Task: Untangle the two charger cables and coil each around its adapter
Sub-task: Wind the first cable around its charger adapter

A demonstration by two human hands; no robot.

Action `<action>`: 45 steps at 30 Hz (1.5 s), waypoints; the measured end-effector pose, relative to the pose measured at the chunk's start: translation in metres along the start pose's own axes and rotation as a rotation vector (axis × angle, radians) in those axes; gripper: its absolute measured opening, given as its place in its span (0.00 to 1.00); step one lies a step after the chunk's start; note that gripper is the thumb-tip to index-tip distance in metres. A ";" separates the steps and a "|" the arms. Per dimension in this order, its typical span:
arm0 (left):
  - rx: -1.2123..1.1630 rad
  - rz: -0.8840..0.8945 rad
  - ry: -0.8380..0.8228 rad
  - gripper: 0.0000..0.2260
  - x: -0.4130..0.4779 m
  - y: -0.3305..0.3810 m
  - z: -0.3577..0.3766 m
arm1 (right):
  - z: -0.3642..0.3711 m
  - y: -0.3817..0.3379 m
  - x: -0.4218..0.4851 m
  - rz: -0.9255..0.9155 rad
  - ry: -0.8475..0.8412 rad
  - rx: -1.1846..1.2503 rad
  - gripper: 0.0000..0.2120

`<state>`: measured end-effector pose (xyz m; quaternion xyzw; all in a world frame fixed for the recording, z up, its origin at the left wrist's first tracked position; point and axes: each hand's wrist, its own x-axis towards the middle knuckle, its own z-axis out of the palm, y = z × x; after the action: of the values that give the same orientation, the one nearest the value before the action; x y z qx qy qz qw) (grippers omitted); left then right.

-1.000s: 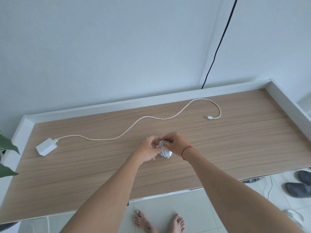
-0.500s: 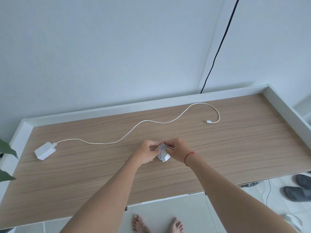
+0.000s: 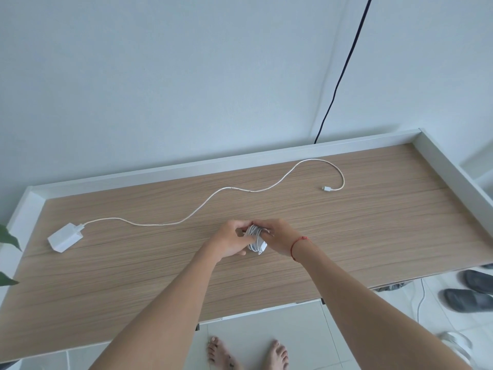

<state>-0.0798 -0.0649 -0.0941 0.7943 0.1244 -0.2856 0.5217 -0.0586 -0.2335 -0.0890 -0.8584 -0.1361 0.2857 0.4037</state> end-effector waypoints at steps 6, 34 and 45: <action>0.009 0.016 0.009 0.18 -0.002 0.006 0.003 | 0.001 0.003 0.000 0.000 0.027 0.059 0.21; -0.148 -0.067 0.074 0.13 0.007 0.012 0.004 | 0.001 0.022 0.003 0.075 0.028 0.463 0.17; -0.248 -0.206 -0.048 0.14 0.010 0.019 -0.002 | -0.005 0.016 0.004 0.091 -0.037 0.318 0.18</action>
<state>-0.0617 -0.0725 -0.0850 0.6996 0.2271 -0.3389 0.5866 -0.0521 -0.2450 -0.1009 -0.7837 -0.0578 0.3373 0.5184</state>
